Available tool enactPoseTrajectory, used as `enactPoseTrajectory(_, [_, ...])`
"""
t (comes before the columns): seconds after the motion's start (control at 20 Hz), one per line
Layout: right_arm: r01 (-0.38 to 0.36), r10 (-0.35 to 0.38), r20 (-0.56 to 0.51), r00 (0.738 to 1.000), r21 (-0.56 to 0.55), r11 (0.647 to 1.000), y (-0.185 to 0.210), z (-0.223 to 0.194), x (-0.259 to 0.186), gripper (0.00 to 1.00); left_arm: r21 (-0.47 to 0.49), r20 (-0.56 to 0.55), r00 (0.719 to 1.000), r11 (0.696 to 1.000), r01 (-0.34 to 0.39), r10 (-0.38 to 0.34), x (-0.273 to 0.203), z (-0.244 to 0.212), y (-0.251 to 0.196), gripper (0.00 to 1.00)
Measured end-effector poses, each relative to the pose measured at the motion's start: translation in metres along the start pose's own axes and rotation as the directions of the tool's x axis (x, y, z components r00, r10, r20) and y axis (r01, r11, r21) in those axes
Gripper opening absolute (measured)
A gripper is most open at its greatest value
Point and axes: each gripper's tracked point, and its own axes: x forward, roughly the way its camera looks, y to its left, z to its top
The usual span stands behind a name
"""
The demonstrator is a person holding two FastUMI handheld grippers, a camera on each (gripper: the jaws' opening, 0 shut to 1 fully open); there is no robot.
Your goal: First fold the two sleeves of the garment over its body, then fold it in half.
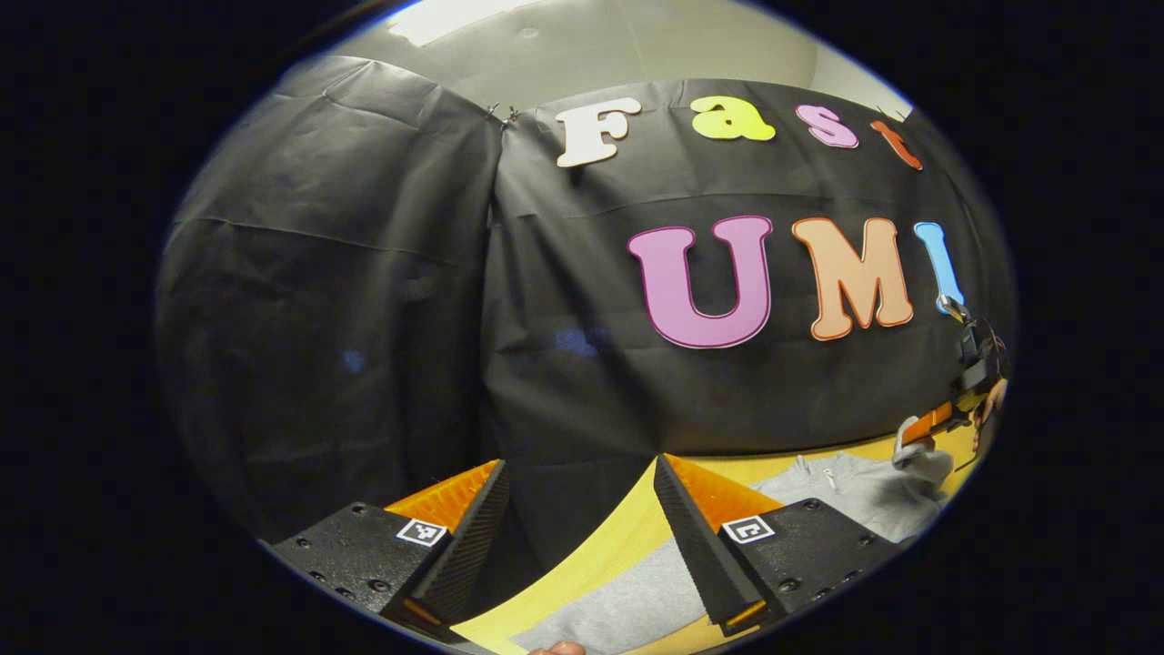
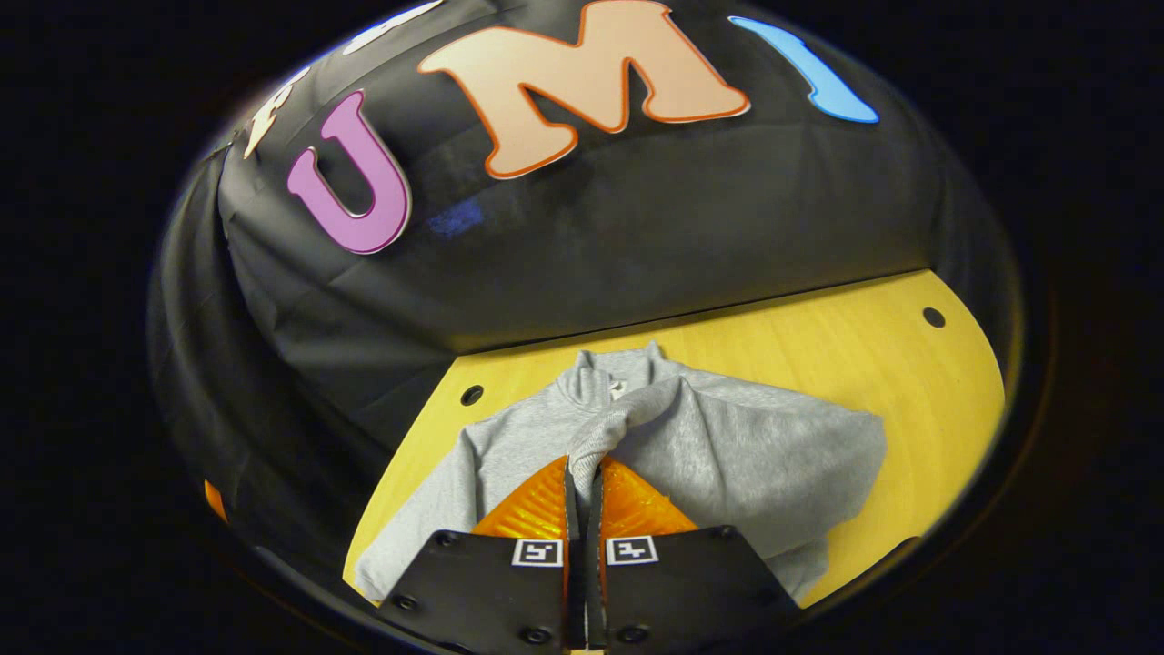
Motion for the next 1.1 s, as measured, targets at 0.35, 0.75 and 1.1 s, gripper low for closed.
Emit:
enactPoseTrajectory(0.35, [-0.067,0.070,-0.095,0.993,0.037,0.997,0.069,-0.035,0.057,0.05,0.019,-0.016,0.998,0.998,-0.054,0.054,-0.005,-0.012,0.043,0.94])
enactPoseTrajectory(0.75, [-0.033,0.048,-0.226,0.973,0.069,0.997,0.097,-0.097,0.114,0.03,0.039,-0.052,0.992,0.993,-0.110,0.111,-0.013,-0.031,0.085,0.94])
enactPoseTrajectory(1.1, [-0.093,0.150,-0.267,0.952,0.215,0.972,0.126,-0.113,0.119,0.18,0.044,-0.095,0.987,0.991,-0.123,0.126,-0.013,-0.052,0.092,0.94])
